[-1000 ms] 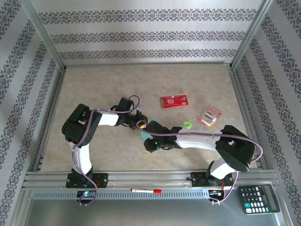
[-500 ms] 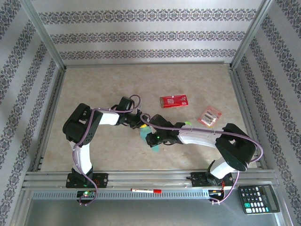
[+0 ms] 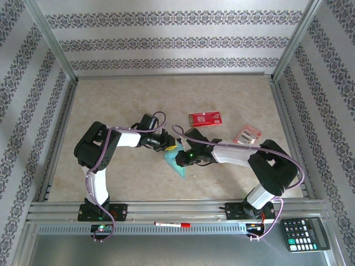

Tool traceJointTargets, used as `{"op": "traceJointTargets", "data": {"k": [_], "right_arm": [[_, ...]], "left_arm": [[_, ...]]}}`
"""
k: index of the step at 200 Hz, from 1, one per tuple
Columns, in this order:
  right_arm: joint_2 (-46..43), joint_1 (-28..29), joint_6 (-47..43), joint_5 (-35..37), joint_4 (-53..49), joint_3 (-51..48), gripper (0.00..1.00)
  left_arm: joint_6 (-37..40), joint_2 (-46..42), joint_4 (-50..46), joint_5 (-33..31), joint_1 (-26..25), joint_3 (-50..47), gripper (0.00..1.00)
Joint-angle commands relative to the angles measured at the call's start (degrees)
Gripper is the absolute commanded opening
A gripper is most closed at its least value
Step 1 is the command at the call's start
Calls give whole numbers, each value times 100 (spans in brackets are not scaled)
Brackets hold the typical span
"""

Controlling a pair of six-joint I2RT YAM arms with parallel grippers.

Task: Fold a paper plane with a square sheet of paper (pick it up from the middle)
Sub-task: Third fold the triangle at the center of the table.

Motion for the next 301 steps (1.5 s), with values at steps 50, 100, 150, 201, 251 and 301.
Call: {"op": "traceJointTargets", "data": {"k": [50, 100, 150, 201, 251, 301], "right_arm": [[108, -295, -315, -332, 68, -131, 9], [197, -355, -350, -406, 95, -144, 10], [183, -449, -197, -648, 324, -227, 14], [80, -591, 22, -965, 605, -354, 19], [-4, -731, 79, -1079, 681, -413, 20], [-49, -824, 119, -1199, 779, -509, 20]], "left_arm": [[164, 216, -643, -306, -23, 89, 21], [179, 221, -701, -317, -31, 139, 21], [223, 217, -754, -327, -28, 147, 21], [243, 207, -757, -326, -31, 127, 21], [244, 207, -757, -326, -26, 133, 21], [271, 216, -772, -327, -24, 132, 21]]}}
